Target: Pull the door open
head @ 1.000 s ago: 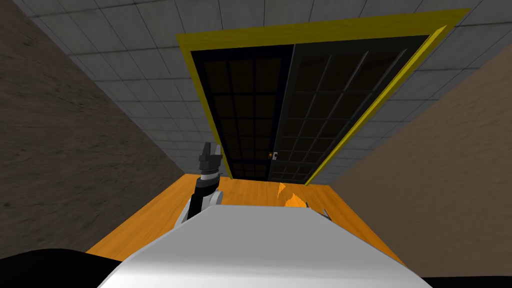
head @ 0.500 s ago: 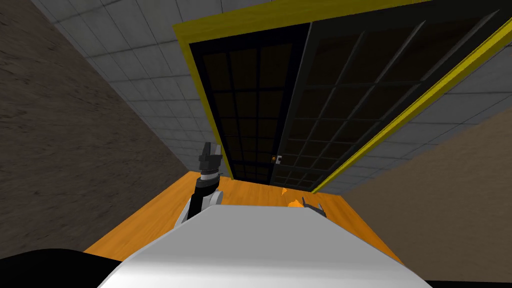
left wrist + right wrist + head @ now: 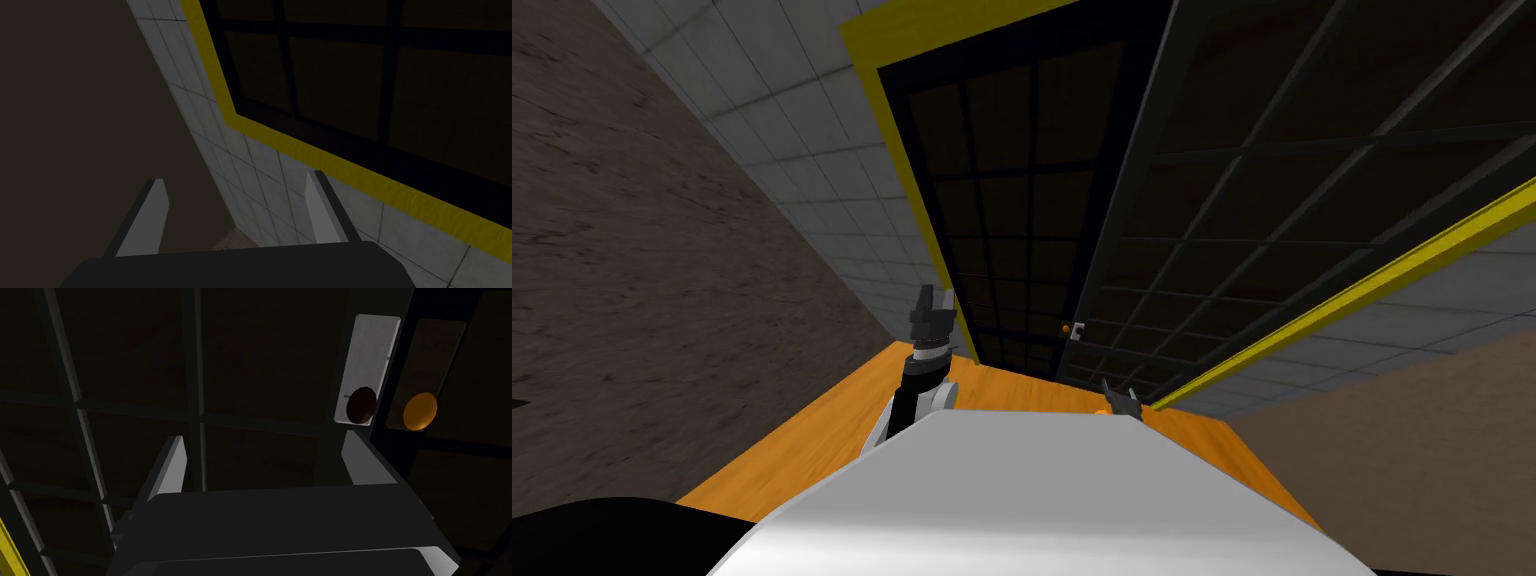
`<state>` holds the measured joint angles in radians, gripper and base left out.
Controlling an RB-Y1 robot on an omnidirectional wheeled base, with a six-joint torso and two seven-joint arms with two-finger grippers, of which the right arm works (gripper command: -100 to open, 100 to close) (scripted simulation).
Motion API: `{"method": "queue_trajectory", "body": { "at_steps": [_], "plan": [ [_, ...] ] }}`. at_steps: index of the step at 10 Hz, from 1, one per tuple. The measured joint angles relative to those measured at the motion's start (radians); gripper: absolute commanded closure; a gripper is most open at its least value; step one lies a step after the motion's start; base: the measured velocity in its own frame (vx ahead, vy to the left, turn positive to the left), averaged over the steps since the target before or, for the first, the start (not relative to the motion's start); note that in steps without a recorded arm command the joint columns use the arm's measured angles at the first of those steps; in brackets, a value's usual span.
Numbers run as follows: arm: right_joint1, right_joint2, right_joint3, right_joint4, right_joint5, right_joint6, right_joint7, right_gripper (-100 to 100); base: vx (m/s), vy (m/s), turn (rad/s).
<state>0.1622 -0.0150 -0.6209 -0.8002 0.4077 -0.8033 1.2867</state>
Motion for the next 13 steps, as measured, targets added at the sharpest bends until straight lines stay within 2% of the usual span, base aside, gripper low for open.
{"method": "queue_trajectory", "body": {
  "at_steps": [1,2,4,5,6,7,8,9,13],
  "plan": [
    [-0.023,0.002,0.005,-0.001,0.001,0.002,-0.001,-100,0.213,-0.040,0.140],
    [-0.040,0.010,0.007,0.009,0.002,-0.010,0.003,-100,0.201,-0.035,0.102],
    [-0.061,0.029,0.025,-0.034,0.009,0.006,-0.005,-100,0.177,-0.047,0.080],
    [-0.074,0.032,0.030,-0.033,0.011,0.003,-0.008,-100,0.187,-0.046,0.106],
    [-0.107,0.034,0.028,-0.001,0.008,-0.014,0.005,-100,0.182,-0.034,0.081],
    [-0.126,0.038,0.032,0.004,0.008,-0.023,0.010,-100,0.130,-0.016,0.026],
    [-0.122,0.045,0.040,-0.019,0.012,-0.017,0.005,-100,0.050,-0.005,0.003],
    [-0.121,0.046,0.041,-0.022,0.012,-0.015,0.003,100,-0.003,0.005,0.022],
    [-0.123,0.052,0.046,-0.015,0.015,-0.015,0.005,100,-0.011,0.009,0.006]
  ]
}}
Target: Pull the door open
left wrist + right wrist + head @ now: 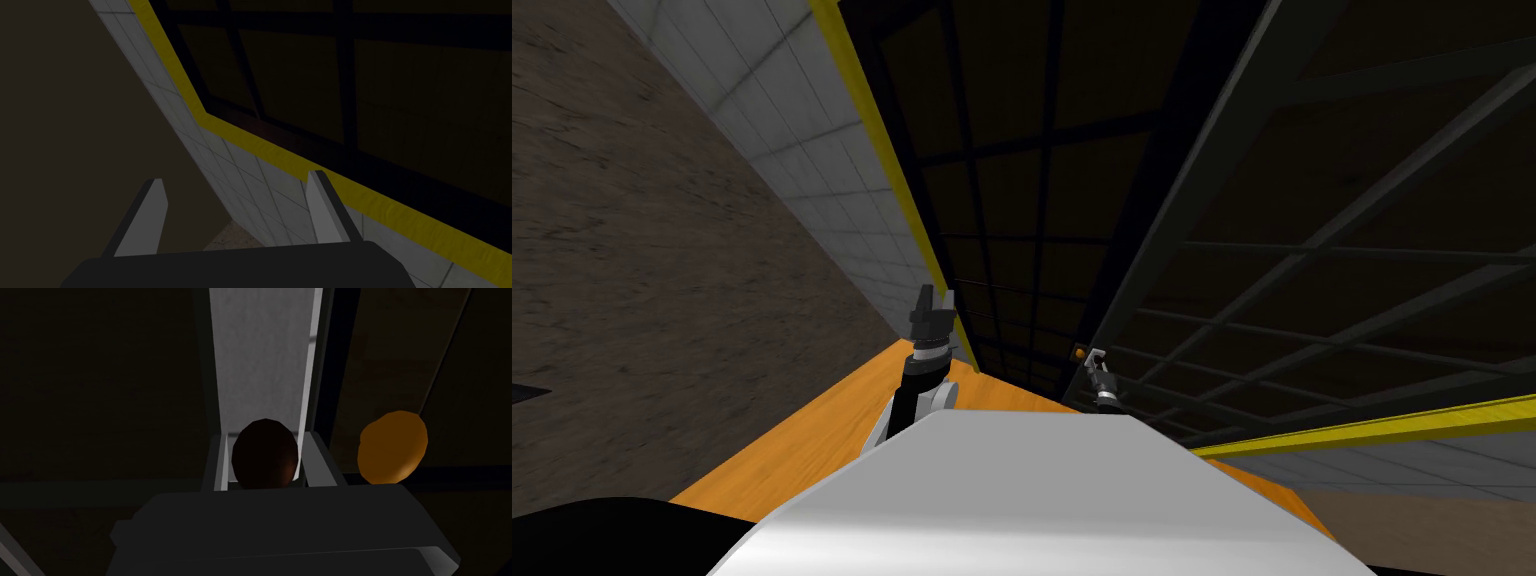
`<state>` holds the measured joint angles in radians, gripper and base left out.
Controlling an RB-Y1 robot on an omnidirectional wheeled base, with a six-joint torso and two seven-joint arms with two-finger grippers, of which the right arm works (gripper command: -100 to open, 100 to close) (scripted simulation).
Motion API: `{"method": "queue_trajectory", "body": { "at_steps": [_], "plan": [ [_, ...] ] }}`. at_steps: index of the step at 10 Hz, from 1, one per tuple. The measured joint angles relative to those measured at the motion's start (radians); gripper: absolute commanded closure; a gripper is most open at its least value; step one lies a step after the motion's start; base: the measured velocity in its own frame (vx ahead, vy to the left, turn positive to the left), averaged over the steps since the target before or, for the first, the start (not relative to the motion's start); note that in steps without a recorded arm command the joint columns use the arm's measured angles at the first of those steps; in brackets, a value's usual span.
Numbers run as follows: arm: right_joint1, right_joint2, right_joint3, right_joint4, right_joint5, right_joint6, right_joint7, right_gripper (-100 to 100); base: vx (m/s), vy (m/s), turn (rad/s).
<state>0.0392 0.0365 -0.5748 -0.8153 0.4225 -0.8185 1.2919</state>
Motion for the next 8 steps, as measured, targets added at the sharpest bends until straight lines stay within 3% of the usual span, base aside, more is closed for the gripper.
{"method": "queue_trajectory", "body": {
  "at_steps": [3,4,5,6,8],
  "plan": [
    [0.001,-0.001,0.000,0.003,0.001,-0.003,-0.006,100,-0.081,0.034,-0.035],
    [-0.002,-0.006,-0.006,0.033,-0.002,-0.019,-0.008,100,-0.156,0.059,-0.058],
    [0.023,-0.002,-0.001,0.004,0.004,-0.002,-0.024,100,-0.189,0.019,-0.130],
    [0.042,-0.001,-0.006,-0.001,0.004,0.012,-0.035,-100,-0.201,0.019,-0.088],
    [0.068,-0.013,-0.009,-0.007,0.005,0.016,-0.041,-100,-0.199,0.021,-0.037]
  ]
}}
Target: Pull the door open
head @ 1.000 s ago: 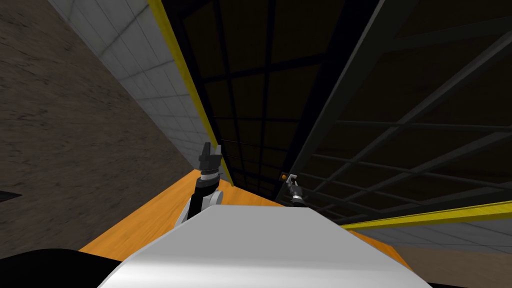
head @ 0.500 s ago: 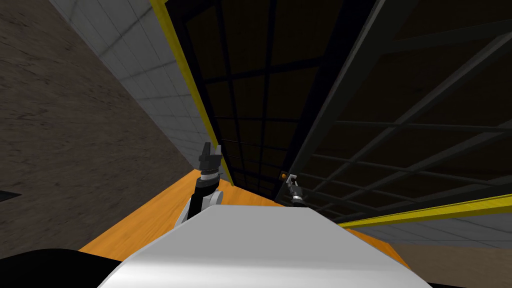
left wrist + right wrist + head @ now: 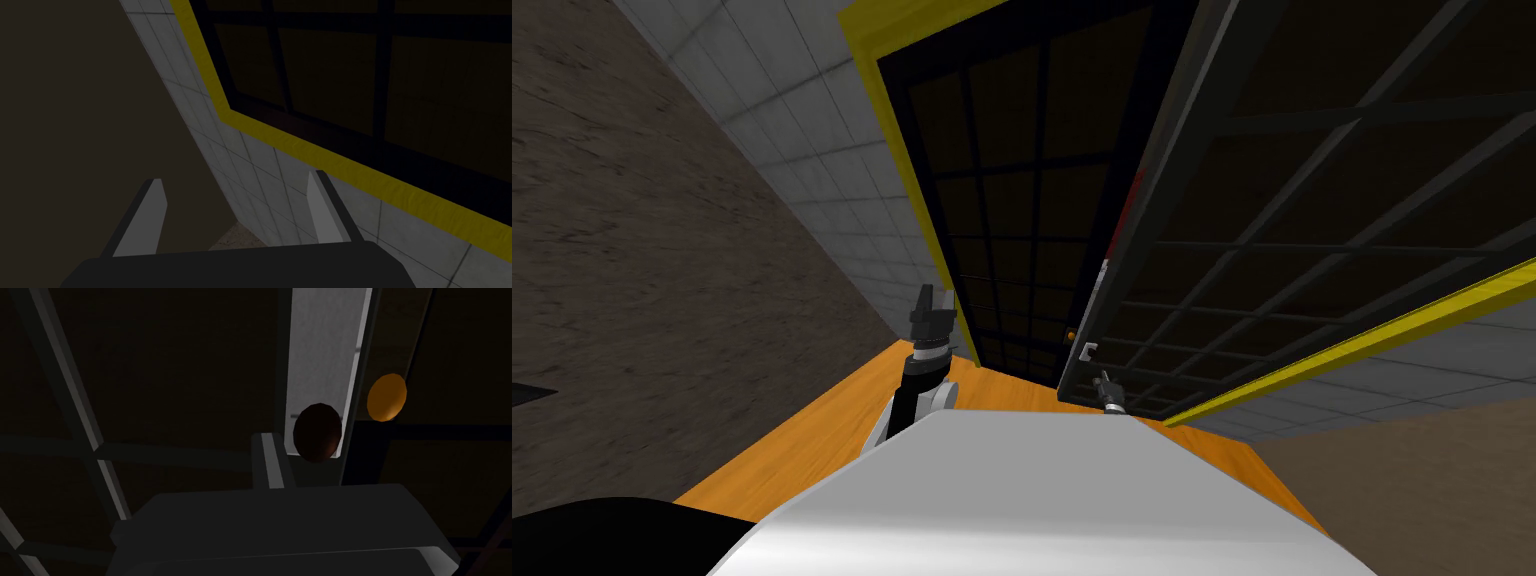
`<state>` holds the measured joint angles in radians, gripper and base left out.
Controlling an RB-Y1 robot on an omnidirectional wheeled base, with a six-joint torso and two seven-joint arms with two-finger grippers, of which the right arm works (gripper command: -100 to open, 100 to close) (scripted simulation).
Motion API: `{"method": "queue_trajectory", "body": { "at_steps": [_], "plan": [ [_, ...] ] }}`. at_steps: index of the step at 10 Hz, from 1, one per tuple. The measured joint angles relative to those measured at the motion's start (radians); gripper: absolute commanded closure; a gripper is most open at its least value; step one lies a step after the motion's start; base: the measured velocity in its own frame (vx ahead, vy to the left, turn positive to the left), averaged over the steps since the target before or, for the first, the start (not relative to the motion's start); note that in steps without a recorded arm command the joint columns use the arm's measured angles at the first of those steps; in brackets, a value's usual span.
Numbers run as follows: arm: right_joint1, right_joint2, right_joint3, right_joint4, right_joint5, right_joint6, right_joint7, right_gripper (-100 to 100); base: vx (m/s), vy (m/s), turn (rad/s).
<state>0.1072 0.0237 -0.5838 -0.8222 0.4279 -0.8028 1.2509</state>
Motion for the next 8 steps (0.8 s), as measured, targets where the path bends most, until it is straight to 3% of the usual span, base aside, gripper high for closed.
{"method": "queue_trajectory", "body": {
  "at_steps": [4,5,6,7,8],
  "plan": [
    [0.007,-0.056,0.008,0.013,0.007,-0.010,-0.003,-100,-0.205,0.029,0.045],
    [-0.005,-0.059,0.024,0.007,0.014,-0.020,-0.005,-100,-0.105,-0.038,0.136],
    [-0.020,-0.049,0.042,-0.016,0.023,-0.015,-0.011,-100,-0.024,-0.048,0.136],
    [-0.051,-0.047,0.051,0.016,0.024,-0.039,-0.014,-100,0.018,-0.038,0.041],
    [-0.045,-0.030,0.065,-0.015,0.031,-0.040,-0.024,-100,0.010,-0.015,0.001]
  ]
}}
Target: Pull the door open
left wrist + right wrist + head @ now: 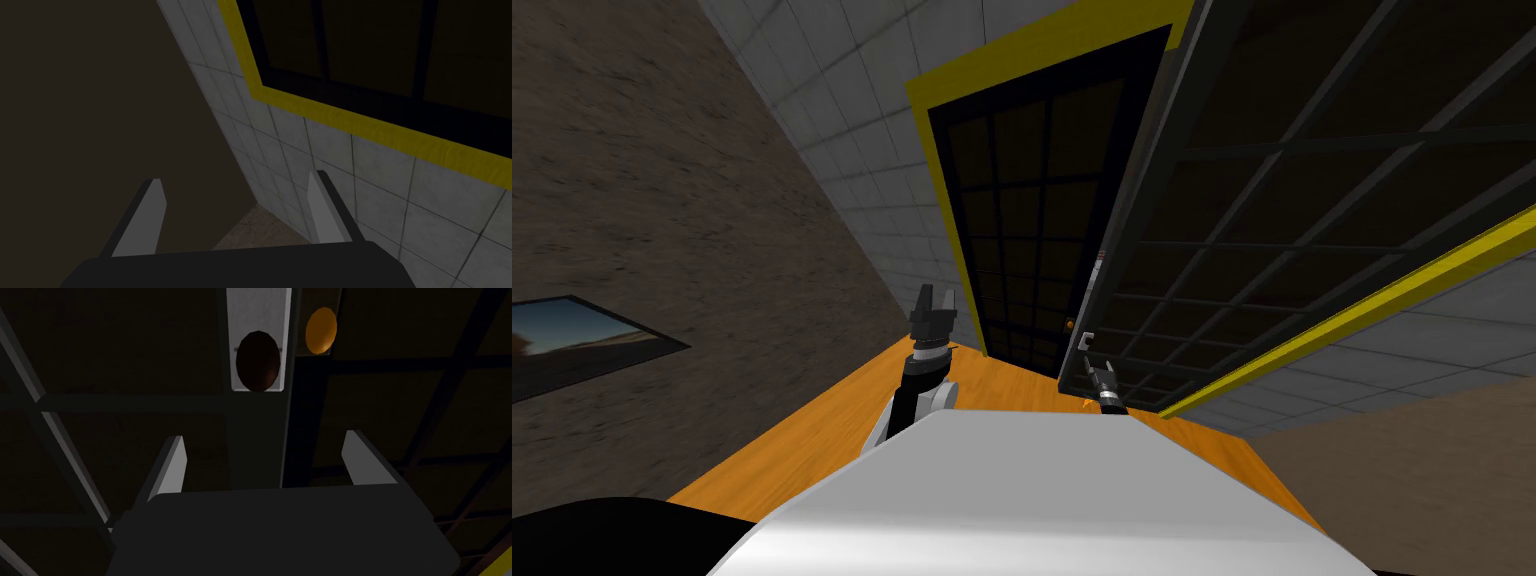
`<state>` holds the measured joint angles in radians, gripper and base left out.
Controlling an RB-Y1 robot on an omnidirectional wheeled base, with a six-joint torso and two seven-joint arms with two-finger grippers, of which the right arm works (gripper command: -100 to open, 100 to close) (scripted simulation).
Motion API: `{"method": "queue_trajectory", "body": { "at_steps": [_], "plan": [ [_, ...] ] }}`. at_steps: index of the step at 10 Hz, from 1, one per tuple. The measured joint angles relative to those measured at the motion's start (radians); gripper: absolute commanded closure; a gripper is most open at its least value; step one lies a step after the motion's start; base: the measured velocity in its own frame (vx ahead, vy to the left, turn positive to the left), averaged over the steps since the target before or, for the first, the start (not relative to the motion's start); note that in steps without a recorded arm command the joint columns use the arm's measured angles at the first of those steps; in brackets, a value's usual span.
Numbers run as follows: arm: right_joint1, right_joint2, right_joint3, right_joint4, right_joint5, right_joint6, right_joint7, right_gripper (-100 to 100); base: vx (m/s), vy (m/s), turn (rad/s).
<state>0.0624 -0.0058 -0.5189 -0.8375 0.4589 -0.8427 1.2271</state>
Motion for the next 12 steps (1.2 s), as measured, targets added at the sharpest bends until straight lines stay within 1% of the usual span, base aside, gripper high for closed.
{"method": "queue_trajectory", "body": {
  "at_steps": [1,2,3,4,5,6,7,8,9,10,12],
  "plan": [
    [0.001,0.002,0.002,-0.006,0.001,0.003,-0.003,-100,-0.035,0.002,-0.031],
    [-0.007,-0.020,-0.010,0.034,-0.006,-0.013,0.006,-100,-0.044,-0.001,-0.020],
    [0.003,-0.028,-0.010,0.024,-0.005,-0.012,0.004,-100,-0.071,-0.006,-0.025],
    [0.004,-0.052,-0.019,0.048,-0.010,-0.017,0.003,-100,-0.070,-0.007,-0.019],
    [0.020,-0.055,-0.018,0.031,-0.008,-0.012,-0.001,-100,-0.064,-0.006,-0.020],
    [0.030,-0.066,-0.023,0.031,-0.010,-0.007,-0.004,-100,-0.059,-0.012,-0.017],
    [0.056,-0.067,-0.025,0.008,-0.010,0.000,-0.011,-100,-0.005,-0.012,0.013],
    [0.068,-0.072,-0.036,0.022,-0.016,-0.005,-0.013,-100,0.112,-0.010,0.077],
    [0.066,-0.076,-0.046,0.043,-0.023,-0.016,-0.015,-100,0.167,-0.009,0.071],
    [0.065,-0.072,-0.048,0.044,-0.025,-0.019,-0.018,-100,0.175,-0.012,0.072],
    [0.060,-0.058,-0.046,0.028,-0.026,-0.016,-0.024,-100,0.192,-0.016,0.069]
  ]
}}
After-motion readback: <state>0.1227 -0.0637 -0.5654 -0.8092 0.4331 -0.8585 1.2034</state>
